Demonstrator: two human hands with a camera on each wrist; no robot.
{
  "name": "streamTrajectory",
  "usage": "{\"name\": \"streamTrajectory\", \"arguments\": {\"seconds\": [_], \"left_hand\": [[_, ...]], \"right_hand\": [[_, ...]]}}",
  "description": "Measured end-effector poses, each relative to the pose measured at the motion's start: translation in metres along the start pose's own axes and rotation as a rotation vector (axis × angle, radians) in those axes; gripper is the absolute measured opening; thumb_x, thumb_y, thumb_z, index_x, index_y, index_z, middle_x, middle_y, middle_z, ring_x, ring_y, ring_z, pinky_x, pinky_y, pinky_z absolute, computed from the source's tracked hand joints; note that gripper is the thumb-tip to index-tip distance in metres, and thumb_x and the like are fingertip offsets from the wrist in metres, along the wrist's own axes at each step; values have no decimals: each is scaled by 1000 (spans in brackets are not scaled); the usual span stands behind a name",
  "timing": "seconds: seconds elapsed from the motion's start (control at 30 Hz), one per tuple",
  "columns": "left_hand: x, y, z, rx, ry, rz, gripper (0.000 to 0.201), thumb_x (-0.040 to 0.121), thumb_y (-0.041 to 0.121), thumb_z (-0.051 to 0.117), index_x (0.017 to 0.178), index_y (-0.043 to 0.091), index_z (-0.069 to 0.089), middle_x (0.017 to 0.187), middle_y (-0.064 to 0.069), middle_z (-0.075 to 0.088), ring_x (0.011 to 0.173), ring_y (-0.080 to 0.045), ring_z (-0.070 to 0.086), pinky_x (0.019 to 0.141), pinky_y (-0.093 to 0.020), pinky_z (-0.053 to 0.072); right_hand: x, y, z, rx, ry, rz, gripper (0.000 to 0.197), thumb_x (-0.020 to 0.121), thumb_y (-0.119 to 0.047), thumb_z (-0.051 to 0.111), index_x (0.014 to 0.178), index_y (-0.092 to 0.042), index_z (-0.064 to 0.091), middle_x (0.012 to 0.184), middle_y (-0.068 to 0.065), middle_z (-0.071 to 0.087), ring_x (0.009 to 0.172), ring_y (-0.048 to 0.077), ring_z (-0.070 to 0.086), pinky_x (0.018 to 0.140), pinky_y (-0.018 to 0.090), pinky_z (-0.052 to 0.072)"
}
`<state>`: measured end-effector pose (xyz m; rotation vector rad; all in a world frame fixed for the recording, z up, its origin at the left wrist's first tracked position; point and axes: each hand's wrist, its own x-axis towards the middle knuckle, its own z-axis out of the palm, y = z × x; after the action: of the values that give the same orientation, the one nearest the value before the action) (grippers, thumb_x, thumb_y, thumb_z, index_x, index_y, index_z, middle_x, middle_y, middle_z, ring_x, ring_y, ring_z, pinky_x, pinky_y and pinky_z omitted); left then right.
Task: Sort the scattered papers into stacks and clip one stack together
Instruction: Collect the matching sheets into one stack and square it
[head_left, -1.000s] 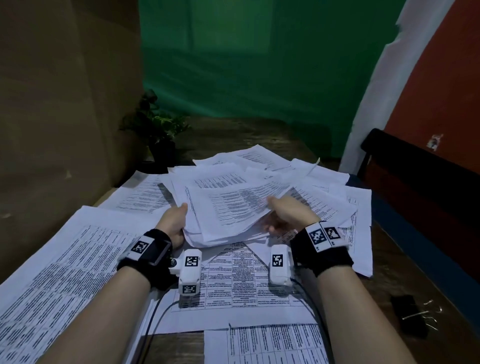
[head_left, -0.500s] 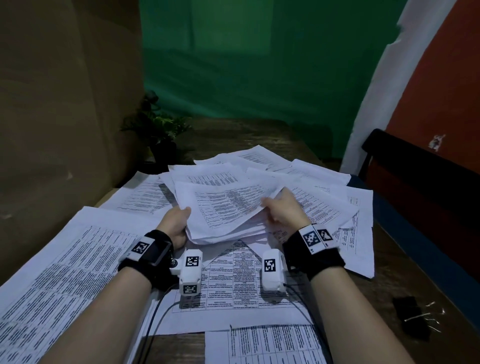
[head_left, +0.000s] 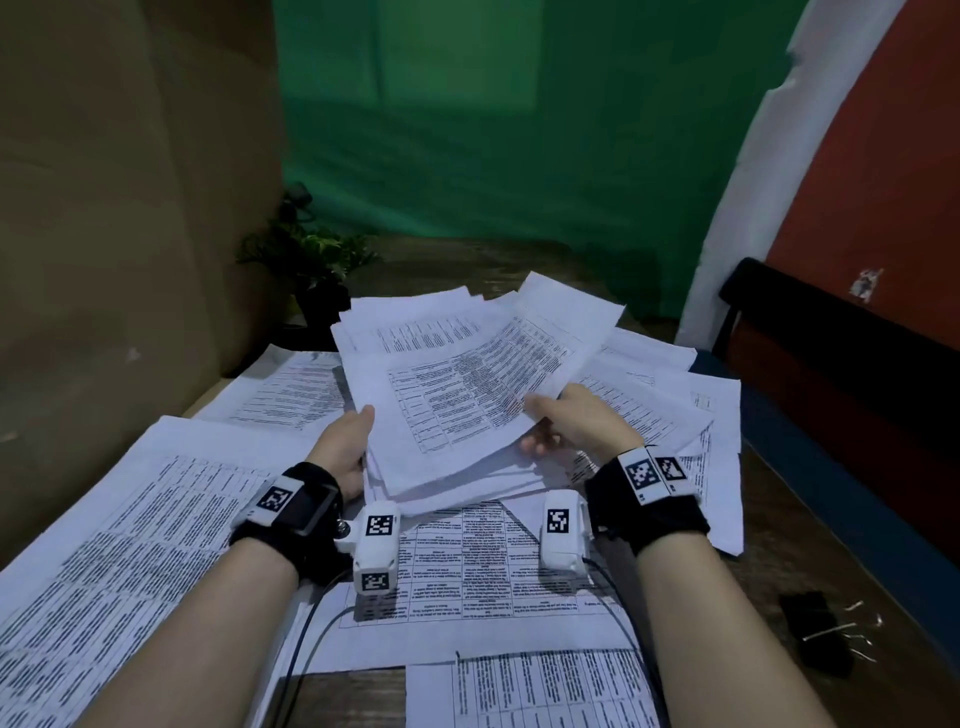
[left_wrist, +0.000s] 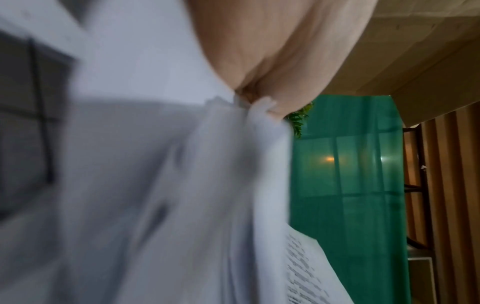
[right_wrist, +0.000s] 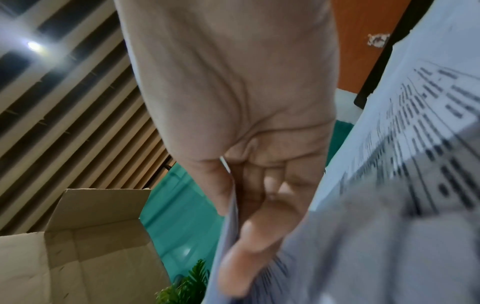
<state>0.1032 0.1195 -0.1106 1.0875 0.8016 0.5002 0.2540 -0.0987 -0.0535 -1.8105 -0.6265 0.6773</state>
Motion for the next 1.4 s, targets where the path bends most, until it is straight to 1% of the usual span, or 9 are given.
{"name": "streamTrajectory", "arguments": {"seconds": [0.17, 0.3, 0.37, 0.57, 0.77, 0.87, 0.97, 1.17, 1.4], "left_hand": [[7, -3, -1, 118, 34, 15, 21, 103, 16, 35, 102, 16, 56, 113, -9, 60, 106, -29, 57, 106, -49, 38], [11, -5, -5, 139, 44, -12, 20, 101, 15, 38, 96, 6, 56, 104, -13, 61, 99, -30, 58, 103, -49, 40], [6, -4, -2, 136, 38, -19, 20, 101, 13, 38, 98, 2, 55, 101, -17, 62, 94, -31, 59, 98, -46, 44], [2, -4, 2, 2, 17, -28, 47, 101, 38, 42, 129, 2, 53, 122, -14, 64, 113, -32, 61, 105, -49, 42], [-3, -1, 9, -103, -38, -32, 47, 101, 40, 40, 129, 4, 53, 118, -15, 66, 102, -31, 66, 94, -48, 49], [-3, -4, 9, 60, -55, 6, 27, 96, 15, 56, 117, -2, 55, 102, -9, 70, 70, -13, 70, 73, -33, 55], [-3, -7, 8, 202, -79, 58, 34, 86, -7, 62, 119, -8, 54, 109, -21, 66, 66, -18, 71, 54, -27, 57], [-9, 3, 10, 249, -41, 164, 44, 89, -7, 58, 131, 0, 46, 116, -18, 63, 91, -26, 61, 60, -20, 54], [-22, 8, 21, 138, -4, 253, 48, 91, -9, 54, 136, 0, 39, 121, -18, 57, 79, -23, 60, 65, -25, 55]], "right_hand": [[15, 6, -7, -105, 243, -120, 49, 90, -21, 67, 136, -23, 48, 109, 3, 64, 78, 15, 62, 58, 24, 51], [24, 12, -9, -280, 398, -193, 35, 83, -29, 74, 115, -17, 70, 130, 6, 58, 108, 20, 57, 72, 23, 45], [27, 14, -9, -422, 384, -151, 35, 80, -40, 76, 105, -17, 72, 122, 7, 62, 113, 24, 55, 87, 31, 46], [20, 25, -1, -343, 77, 85, 21, 85, -21, 71, 74, -5, 62, 64, 9, 59, 53, 20, 54, 50, 26, 41], [11, 4, -21, 152, 750, -156, 15, 100, -22, 45, 109, -11, 46, 90, 4, 53, 85, 25, 50, 71, 29, 35], [6, 10, -31, 133, 502, 61, 52, 91, -23, 67, 127, -8, 33, 109, 8, 51, 91, 25, 54, 74, 33, 46], [19, 22, -27, 71, 116, 181, 37, 82, 14, 61, 113, -2, 47, 98, 19, 57, 65, 24, 64, 53, 32, 56], [29, 25, -45, 124, 670, -86, 31, 89, 6, 39, 106, -10, 59, 82, 9, 68, 61, 16, 55, 54, 26, 47], [14, 16, -30, 172, 136, 237, 45, 94, -47, 57, 93, -2, 55, 65, 12, 65, 55, 23, 62, 60, 32, 57]]}}
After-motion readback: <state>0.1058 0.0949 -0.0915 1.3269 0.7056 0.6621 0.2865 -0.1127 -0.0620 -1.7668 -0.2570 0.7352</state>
